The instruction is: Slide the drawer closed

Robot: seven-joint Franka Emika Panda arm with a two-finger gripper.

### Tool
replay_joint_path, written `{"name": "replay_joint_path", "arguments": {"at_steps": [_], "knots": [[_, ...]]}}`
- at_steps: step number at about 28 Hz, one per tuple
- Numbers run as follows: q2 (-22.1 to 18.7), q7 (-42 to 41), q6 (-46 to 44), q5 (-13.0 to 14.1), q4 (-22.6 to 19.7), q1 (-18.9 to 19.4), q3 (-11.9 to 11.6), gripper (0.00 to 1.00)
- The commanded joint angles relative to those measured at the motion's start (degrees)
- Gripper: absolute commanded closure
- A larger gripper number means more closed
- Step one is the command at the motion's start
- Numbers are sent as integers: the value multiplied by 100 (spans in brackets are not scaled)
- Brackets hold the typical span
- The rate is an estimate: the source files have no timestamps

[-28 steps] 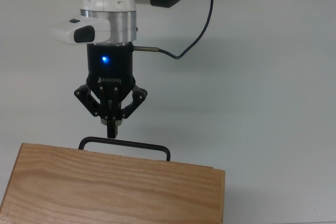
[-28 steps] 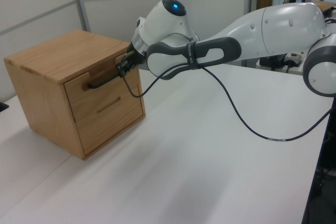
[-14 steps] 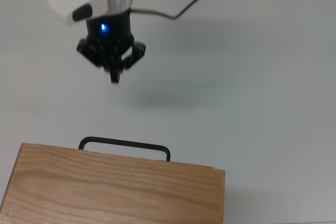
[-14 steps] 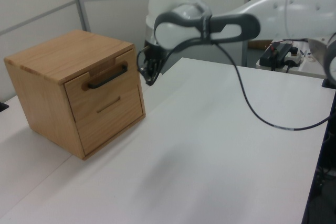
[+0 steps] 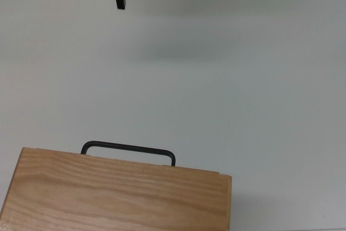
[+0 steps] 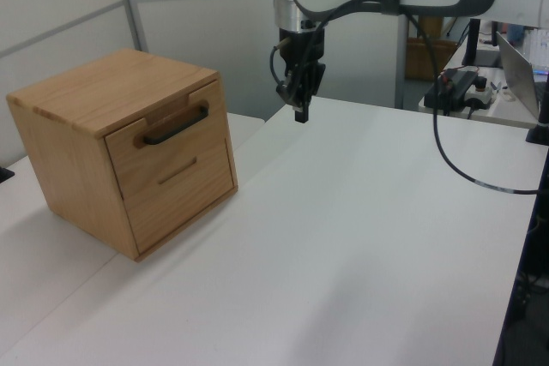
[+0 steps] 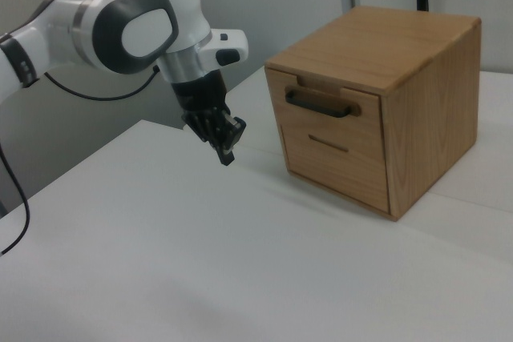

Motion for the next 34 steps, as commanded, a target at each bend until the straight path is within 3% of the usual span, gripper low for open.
{"name": "replay_joint_path", "arguments": {"at_steps": [1, 9, 11, 13, 14, 15, 34], "knots": [[-385, -67, 51, 3, -593, 83, -28, 100], [-403, 4, -37, 21, -584, 83, -1, 100], [-403, -5, -37, 30, -584, 75, -1, 88], [-403, -75, -54, 30, -584, 66, -10, 38], [-403, -75, -55, 30, -584, 66, -10, 5], [-403, -75, -55, 21, -575, 66, -10, 0], [-403, 4, -116, 21, -566, 66, -10, 0]]}}
